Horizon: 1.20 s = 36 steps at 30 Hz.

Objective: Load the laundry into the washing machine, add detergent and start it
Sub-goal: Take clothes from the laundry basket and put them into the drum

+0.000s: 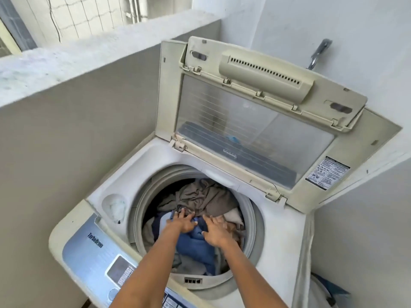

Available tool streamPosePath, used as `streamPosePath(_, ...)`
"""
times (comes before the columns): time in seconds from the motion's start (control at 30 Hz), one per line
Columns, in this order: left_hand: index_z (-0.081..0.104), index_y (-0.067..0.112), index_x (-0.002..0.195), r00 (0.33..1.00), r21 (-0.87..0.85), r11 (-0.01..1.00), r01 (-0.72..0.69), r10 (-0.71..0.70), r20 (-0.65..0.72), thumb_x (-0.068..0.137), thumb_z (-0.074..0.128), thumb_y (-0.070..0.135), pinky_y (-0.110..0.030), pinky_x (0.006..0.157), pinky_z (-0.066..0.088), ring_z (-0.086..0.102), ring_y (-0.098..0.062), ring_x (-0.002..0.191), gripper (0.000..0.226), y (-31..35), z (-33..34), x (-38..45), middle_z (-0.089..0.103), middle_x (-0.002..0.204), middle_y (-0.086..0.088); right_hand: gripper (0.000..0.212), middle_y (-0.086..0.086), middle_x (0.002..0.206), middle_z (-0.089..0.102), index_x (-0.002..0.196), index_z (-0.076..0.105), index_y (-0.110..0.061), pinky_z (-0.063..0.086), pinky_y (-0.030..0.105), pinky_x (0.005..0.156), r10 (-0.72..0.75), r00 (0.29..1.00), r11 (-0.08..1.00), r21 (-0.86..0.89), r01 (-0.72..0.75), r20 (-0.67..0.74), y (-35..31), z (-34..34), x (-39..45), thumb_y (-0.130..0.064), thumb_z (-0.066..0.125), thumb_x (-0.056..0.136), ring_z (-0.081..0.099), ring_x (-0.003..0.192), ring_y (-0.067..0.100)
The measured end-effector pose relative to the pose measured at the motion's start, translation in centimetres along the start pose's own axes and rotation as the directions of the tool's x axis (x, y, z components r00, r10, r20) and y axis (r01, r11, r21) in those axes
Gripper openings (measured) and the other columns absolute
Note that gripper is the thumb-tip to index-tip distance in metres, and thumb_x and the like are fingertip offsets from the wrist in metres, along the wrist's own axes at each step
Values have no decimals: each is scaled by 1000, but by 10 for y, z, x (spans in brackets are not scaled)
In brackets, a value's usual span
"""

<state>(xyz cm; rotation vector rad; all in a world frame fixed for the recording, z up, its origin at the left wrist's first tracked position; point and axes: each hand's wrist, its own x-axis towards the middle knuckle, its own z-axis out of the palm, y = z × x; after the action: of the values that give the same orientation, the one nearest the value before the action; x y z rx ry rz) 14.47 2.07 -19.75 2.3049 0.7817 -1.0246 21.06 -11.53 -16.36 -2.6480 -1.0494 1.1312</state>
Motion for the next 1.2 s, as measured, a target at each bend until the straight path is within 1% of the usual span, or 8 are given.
streamPosePath(0.13,40,19,139,975,-65,998,8,-22,-223,97,38,40,-44,111,31,33,-35,137,47,13,-25,-18,34,148,-17,47,13,144,38,142,36,-16,33,36,108,27,982,998,61,-16,-187,-8,-15,-13,-26,44,96,35,134,30)
streamPosePath(0.3,61,14,108,746,-124,951,-283,137,-652,93,43,21,-39,88,47,58,-31,108,25,50,-55,-65,64,113,-12,31,8,123,59,120,58,-18,45,37,94,76,863,988,152,1,-499,-15,-70,-61,-27,44,94,53,116,28)
streamPosePath(0.5,59,16,107,472,112,749,-653,517,-714,92,47,18,-35,76,45,60,-26,99,20,151,-67,-127,67,103,-5,25,12,97,70,95,65,-17,48,37,72,184,558,977,214,-11,-809,35,-123,-154,-33,45,95,64,93,35)
streamPosePath(0.7,58,10,94,224,295,471,-831,769,-598,86,38,23,-35,69,44,59,-28,89,25,280,-15,-175,62,91,-6,50,10,76,71,79,64,-15,47,36,58,351,331,935,345,-78,-876,144,-118,-238,-51,31,90,65,74,37)
streamPosePath(0.77,56,10,100,279,247,456,-855,806,-522,91,43,15,-36,71,45,58,-28,92,17,314,15,-177,60,100,-6,56,5,79,73,85,65,-18,50,36,61,408,343,912,394,-115,-846,181,-105,-258,-55,24,90,67,76,31)
streamPosePath(0.87,53,13,112,461,127,537,-834,805,-374,96,38,19,-40,81,48,60,-30,100,23,365,65,-164,59,115,-7,41,5,90,73,93,68,-19,48,35,68,527,416,848,495,-192,-741,239,-75,-279,-44,36,98,66,86,29)
streamPosePath(1.03,55,7,116,739,76,743,-665,669,-80,95,41,18,-35,91,42,54,-31,115,27,417,167,-116,58,124,-17,36,18,101,68,94,63,-6,47,37,74,673,624,688,645,-332,-397,335,6,-274,-33,40,99,62,96,34)
streamPosePath(1.2,56,5,120,855,114,847,-519,514,75,97,36,18,-34,95,41,53,-30,118,32,416,281,-37,58,125,-13,26,10,105,68,99,64,-13,47,31,79,723,683,497,765,-410,-104,426,113,-236,-27,43,96,61,101,29)
